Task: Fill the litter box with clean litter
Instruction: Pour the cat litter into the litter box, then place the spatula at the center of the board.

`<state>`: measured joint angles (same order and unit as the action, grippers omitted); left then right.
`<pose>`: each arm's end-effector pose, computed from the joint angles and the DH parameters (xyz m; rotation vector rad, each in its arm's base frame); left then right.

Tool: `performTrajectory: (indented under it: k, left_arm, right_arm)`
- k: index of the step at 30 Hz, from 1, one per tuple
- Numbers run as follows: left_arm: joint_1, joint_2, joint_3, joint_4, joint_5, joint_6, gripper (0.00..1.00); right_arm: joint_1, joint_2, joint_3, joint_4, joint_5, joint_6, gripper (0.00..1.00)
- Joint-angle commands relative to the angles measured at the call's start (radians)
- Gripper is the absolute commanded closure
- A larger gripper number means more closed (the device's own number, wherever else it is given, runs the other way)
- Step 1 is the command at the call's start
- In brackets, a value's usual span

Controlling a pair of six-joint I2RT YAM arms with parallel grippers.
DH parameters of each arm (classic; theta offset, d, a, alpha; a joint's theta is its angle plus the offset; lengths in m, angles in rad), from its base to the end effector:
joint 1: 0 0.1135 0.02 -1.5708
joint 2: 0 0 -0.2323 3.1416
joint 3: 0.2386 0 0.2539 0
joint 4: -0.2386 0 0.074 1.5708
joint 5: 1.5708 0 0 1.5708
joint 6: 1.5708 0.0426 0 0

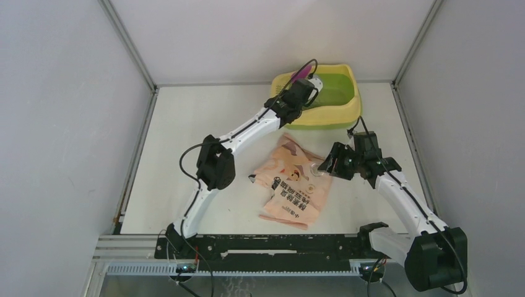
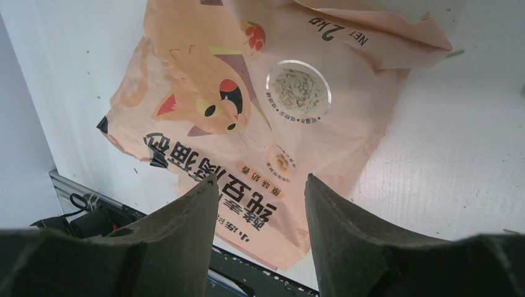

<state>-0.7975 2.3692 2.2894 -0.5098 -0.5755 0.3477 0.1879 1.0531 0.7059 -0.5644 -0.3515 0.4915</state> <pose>0.3856 -0.3619 0.2547 0.8379 1.8975 0.3470 0.2205 0.0569 0.1977 0.2318 2.5367 0.7155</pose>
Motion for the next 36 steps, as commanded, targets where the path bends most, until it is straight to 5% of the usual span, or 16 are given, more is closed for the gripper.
performTrajectory:
  k: [1,14,23,29,36]
  left_arm:
    - [0.033,-0.16,-0.05,-0.011,0.037,-0.131,0.97]
    - [0.36,-0.994,-1.019,0.156,0.452,-0.736,0.93]
    - [0.629,-1.122,-1.459,0.49,0.857,-0.965,0.89]
    - [0.708,-0.924,-1.435,0.637,1.011,-1.018,0.9]
    - [0.76,-0.711,-1.211,0.36,0.995,-0.89,0.91]
  right_arm:
    - [-0.014,-0.018,-0.004,0.042,-0.03,-0.017,0.39]
    - [-0.013,-0.116,0.024,-0.045,-0.014,-0.019,0.39]
    - [-0.005,-0.151,0.032,-0.09,-0.004,-0.004,0.39]
    - [0.032,-0.176,0.032,-0.117,0.026,0.016,0.39]
    - [0.048,-0.173,0.032,-0.118,0.042,0.013,0.39]
